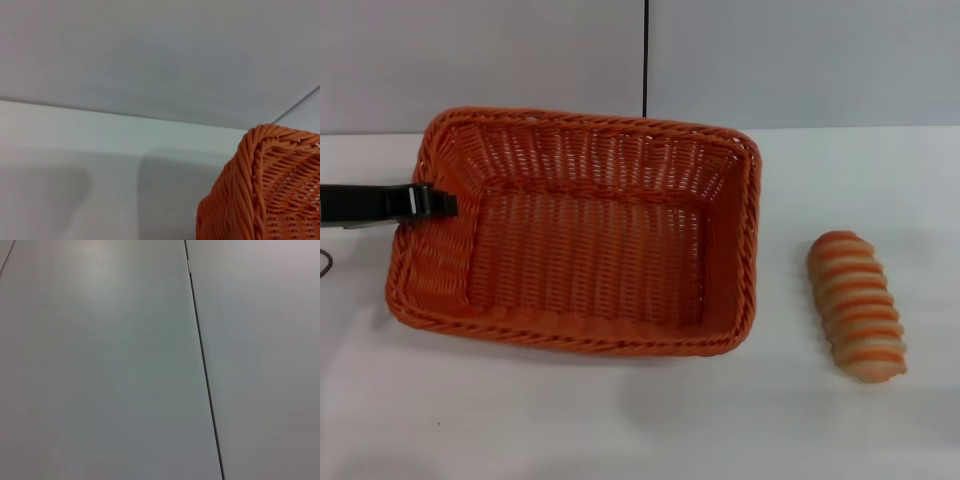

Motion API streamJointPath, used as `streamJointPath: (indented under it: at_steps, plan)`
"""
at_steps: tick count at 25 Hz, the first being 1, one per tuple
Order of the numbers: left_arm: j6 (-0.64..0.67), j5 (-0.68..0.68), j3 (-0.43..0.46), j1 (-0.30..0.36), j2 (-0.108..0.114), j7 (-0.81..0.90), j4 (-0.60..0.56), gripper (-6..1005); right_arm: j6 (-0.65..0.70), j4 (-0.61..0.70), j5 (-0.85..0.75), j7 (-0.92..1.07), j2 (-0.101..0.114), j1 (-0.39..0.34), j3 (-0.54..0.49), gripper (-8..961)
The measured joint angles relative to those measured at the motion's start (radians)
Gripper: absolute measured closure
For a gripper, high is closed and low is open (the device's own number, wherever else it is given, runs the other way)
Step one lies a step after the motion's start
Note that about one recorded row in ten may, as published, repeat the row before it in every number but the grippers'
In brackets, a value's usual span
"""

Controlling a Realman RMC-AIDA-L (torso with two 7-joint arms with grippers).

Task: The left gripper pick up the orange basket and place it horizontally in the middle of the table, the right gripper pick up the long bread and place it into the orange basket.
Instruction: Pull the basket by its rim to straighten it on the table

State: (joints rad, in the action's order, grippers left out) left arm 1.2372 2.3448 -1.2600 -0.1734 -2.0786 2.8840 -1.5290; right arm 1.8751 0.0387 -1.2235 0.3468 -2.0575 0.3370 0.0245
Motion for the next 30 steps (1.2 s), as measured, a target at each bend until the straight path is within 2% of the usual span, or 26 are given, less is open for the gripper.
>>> streamJointPath:
  at_steps: [4, 7, 20, 26, 30]
  plan:
    - [-0.005, -0.002, -0.001, 0.008, 0.000, 0.000, -0.002, 842, 0.002, 0.002, 0.001, 0.000, -0.004, -0.006, 0.000, 241]
    - [-0.047, -0.010, -0.020, 0.047, 0.004, -0.002, -0.022, 845, 0.003, 0.002, 0.001, 0.000, -0.005, -0.011, 0.000, 241]
    - [0.011, -0.017, -0.014, 0.045, 0.014, -0.005, -0.029, 852, -0.003, 0.001, 0.001, -0.007, -0.006, -0.013, 0.000, 241]
    - [0.044, -0.037, 0.055, 0.031, 0.014, -0.007, 0.006, 843, -0.004, 0.002, 0.001, -0.008, -0.006, -0.014, 0.000, 241]
    - [0.048, -0.102, 0.087, 0.038, 0.016, -0.029, 0.027, 812, -0.005, 0.002, 0.001, -0.008, -0.006, -0.015, 0.000, 241]
